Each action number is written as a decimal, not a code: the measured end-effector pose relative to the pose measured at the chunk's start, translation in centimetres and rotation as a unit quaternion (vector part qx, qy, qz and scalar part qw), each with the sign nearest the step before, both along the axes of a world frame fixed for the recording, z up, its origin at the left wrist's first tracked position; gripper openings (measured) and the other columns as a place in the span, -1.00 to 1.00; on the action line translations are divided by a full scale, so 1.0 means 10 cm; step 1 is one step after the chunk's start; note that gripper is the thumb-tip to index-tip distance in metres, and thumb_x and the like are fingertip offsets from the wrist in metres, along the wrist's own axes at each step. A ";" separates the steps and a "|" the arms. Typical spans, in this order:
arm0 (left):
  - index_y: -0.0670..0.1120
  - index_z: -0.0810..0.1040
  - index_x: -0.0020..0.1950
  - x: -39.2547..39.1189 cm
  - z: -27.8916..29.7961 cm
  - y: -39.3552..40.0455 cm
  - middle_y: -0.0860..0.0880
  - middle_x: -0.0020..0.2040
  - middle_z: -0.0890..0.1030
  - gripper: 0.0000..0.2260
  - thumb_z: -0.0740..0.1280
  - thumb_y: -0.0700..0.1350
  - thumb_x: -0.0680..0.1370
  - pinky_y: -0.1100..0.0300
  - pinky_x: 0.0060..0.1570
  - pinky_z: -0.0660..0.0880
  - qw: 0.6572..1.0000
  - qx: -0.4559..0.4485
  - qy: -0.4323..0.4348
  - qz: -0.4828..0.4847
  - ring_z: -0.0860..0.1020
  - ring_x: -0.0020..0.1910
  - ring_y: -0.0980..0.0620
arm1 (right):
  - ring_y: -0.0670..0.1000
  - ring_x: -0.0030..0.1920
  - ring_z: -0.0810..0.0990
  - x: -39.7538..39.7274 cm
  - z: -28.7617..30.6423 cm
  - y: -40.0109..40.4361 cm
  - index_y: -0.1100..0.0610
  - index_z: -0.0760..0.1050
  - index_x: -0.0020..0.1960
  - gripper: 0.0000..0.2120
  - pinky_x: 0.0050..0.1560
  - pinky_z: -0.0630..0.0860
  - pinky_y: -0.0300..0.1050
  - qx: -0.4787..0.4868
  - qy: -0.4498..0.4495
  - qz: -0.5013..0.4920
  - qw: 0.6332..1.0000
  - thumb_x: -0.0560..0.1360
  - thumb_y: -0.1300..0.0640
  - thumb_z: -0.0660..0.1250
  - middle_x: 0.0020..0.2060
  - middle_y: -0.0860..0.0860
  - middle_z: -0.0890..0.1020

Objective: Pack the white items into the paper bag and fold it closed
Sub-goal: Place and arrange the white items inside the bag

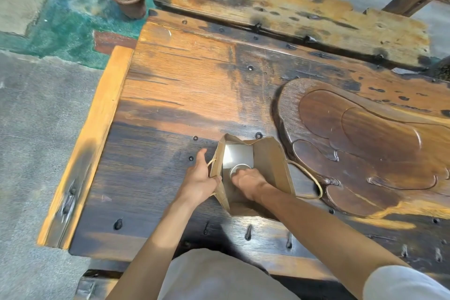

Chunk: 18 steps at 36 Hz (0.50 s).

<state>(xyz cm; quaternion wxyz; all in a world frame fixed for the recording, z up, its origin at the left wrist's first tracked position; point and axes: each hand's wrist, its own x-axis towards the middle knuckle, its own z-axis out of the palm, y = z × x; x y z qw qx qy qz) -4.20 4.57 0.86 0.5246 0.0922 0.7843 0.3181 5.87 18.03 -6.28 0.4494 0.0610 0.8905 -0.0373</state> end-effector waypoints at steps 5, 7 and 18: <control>0.11 0.02 0.57 0.00 0.04 0.02 -0.14 0.22 0.53 -0.30 0.35 -0.19 0.58 0.13 0.09 0.42 1.000 0.005 0.006 -0.006 0.52 0.12 -0.06 | 0.11 0.23 0.58 0.00 0.06 -0.02 0.11 0.39 0.36 -0.57 0.12 0.51 0.00 0.015 0.017 -0.007 1.000 0.52 0.25 0.36 0.26 0.07 0.57; 0.12 0.01 0.57 0.01 0.05 0.03 -0.17 0.19 0.54 -0.29 0.35 -0.19 0.58 0.12 0.10 0.43 1.000 0.001 0.014 -0.014 0.53 0.13 -0.08 | 0.11 0.23 0.57 -0.01 0.09 -0.01 0.08 0.41 0.34 -0.62 0.12 0.49 -0.01 0.013 0.020 -0.021 0.999 0.55 0.18 0.35 0.25 0.07 0.56; 0.15 0.00 0.56 0.06 0.07 0.08 -0.21 0.32 0.48 -0.29 0.34 -0.18 0.57 -0.05 0.30 0.41 0.999 -0.007 0.026 -0.028 0.48 0.27 -0.16 | 0.14 0.20 0.56 -0.08 0.40 0.05 0.10 0.52 0.21 -0.66 0.16 0.46 -0.04 -0.007 0.032 -0.108 0.994 0.52 -0.06 0.38 0.18 0.10 0.57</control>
